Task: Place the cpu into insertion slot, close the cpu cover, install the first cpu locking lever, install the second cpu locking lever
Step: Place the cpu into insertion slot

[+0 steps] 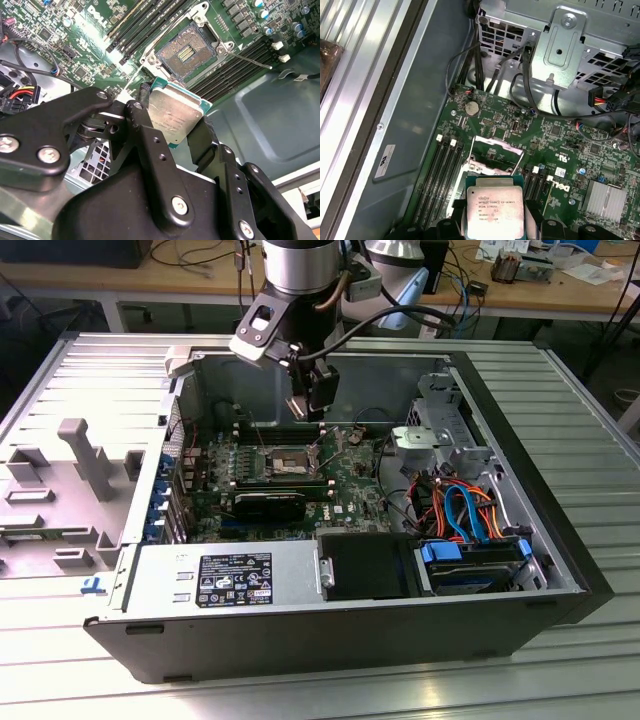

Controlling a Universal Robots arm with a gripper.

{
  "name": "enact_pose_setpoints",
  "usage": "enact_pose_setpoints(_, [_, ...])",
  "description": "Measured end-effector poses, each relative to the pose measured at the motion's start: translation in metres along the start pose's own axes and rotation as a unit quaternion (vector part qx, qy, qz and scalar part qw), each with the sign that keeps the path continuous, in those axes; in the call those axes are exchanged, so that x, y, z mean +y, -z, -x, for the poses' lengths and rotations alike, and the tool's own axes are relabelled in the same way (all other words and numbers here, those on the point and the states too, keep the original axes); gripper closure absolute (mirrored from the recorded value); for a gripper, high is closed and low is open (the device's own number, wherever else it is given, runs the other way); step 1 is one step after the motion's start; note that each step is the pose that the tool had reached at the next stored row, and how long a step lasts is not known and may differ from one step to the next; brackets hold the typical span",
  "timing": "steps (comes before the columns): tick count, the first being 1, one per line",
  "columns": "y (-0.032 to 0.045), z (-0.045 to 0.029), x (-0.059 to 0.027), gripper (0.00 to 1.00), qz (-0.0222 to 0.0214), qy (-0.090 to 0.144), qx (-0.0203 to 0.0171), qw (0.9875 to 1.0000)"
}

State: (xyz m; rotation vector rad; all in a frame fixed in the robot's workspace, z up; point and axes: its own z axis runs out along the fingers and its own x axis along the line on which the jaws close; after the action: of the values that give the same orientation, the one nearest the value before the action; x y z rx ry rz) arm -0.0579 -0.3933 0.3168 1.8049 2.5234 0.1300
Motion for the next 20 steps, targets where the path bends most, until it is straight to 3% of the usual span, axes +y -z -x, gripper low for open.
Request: enact_pose_setpoints(20, [-0.0001,0.0000,0.0000,0.45,0.0003,-0.017,-0.0015,0.9999])
